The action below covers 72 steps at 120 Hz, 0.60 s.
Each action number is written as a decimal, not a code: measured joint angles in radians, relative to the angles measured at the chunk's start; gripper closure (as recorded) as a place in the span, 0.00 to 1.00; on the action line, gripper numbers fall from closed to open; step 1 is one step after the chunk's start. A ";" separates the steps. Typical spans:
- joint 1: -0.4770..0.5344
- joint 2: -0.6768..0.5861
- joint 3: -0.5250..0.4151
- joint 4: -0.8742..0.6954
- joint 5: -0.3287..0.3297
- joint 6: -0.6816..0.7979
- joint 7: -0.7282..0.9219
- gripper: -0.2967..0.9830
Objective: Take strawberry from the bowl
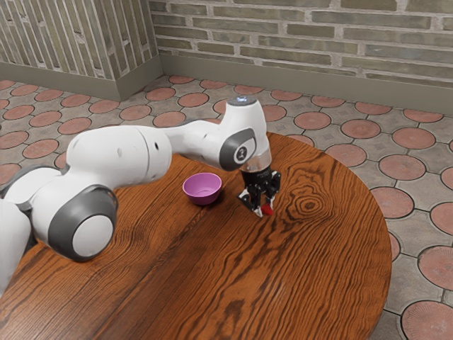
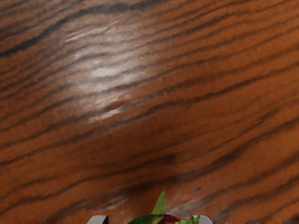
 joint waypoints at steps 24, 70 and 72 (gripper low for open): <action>-0.001 -0.025 0.000 -0.005 -0.003 0.012 0.006 0.40; 0.140 -0.760 0.041 -0.299 0.063 -0.438 0.363 0.27; 0.148 -0.778 0.046 -0.314 0.068 -0.449 0.389 0.27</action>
